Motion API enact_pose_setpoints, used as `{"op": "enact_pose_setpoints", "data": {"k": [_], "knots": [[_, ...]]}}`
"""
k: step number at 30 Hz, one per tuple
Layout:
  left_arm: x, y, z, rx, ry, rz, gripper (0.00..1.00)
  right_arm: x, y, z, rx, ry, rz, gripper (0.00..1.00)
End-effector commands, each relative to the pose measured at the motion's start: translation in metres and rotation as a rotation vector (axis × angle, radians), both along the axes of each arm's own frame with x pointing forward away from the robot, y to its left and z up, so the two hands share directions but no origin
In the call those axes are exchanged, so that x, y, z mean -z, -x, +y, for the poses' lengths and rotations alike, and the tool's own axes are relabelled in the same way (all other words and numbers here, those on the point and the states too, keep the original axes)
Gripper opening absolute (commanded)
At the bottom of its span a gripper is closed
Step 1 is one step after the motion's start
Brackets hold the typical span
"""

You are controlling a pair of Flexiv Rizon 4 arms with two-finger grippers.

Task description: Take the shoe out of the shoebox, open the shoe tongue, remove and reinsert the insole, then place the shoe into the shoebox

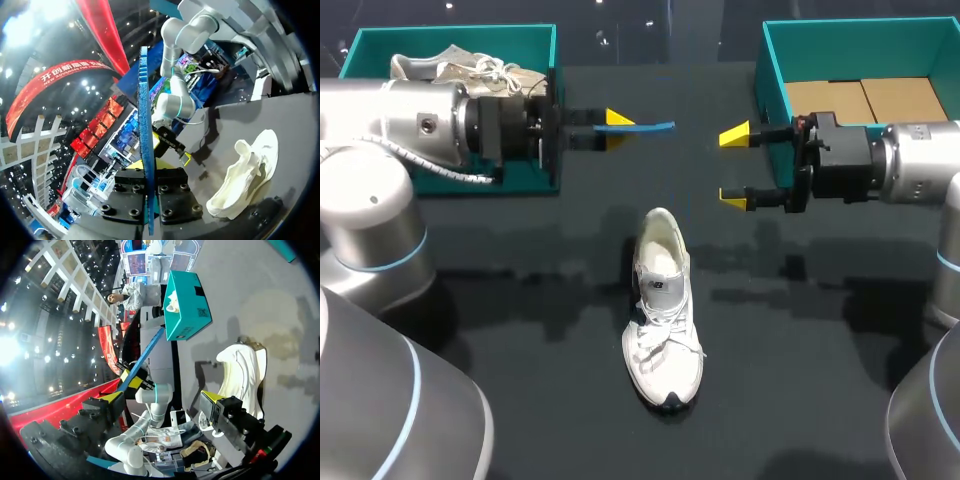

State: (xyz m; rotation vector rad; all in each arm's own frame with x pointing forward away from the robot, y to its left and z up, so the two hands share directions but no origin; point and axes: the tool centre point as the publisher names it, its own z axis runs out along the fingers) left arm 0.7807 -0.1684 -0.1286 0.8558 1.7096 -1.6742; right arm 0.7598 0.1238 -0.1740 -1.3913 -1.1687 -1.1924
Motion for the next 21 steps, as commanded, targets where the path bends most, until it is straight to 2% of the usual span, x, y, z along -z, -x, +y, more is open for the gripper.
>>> {"op": "enact_pose_setpoints", "data": {"k": [1, 15, 21], "knots": [[0.0054, -0.0024, 0.0058, 0.098, 0.072, -0.124, 0.0, 0.0007, -0.0001, 0.0014, 0.001, 0.001, 0.001, 1.0], [0.0054, -0.0024, 0.0058, 0.098, 0.072, -0.124, 0.0, 0.0007, -0.0001, 0.0014, 0.001, 0.001, 0.001, 1.0], [0.0109, 0.0003, 0.0044, 0.093, 0.055, -0.3, 0.0, 0.0007, -0.0001, 0.0014, 0.001, 0.001, 0.001, 1.0]]}}
